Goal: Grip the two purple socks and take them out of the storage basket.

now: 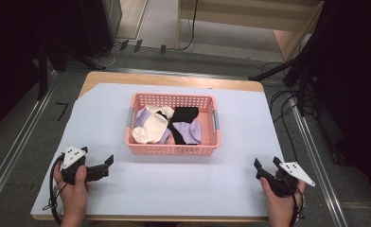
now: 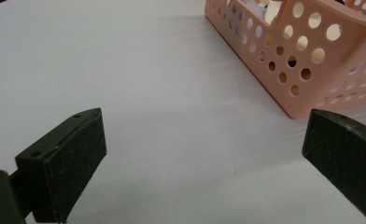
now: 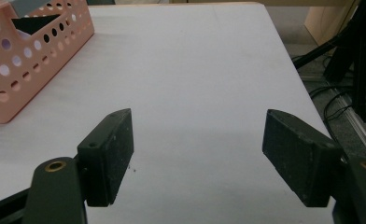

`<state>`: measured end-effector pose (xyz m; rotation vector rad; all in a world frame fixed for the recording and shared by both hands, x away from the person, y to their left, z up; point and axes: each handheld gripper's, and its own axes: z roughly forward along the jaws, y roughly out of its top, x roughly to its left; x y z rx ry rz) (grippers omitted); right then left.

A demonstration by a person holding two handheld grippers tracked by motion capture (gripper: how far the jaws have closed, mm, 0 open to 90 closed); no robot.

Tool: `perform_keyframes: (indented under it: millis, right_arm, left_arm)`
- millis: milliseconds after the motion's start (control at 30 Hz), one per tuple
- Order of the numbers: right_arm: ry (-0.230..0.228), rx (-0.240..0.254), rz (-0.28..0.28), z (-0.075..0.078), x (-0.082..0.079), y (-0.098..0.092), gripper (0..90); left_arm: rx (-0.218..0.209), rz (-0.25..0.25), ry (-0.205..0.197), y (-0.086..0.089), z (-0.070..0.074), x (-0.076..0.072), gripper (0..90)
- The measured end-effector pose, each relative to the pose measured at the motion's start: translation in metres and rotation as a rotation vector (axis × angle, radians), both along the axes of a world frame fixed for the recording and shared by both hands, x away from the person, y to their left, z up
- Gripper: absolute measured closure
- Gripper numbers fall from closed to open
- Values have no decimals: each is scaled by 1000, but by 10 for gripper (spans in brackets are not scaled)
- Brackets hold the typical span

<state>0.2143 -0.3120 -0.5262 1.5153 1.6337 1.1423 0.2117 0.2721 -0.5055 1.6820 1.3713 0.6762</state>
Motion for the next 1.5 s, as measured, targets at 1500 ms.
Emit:
perform_keyframes:
  millis: [1500]
  right_arm:
    - [-108,61,179,78,46,111,327]
  left_arm:
    - [-10,-4,1,2,0,0,5]
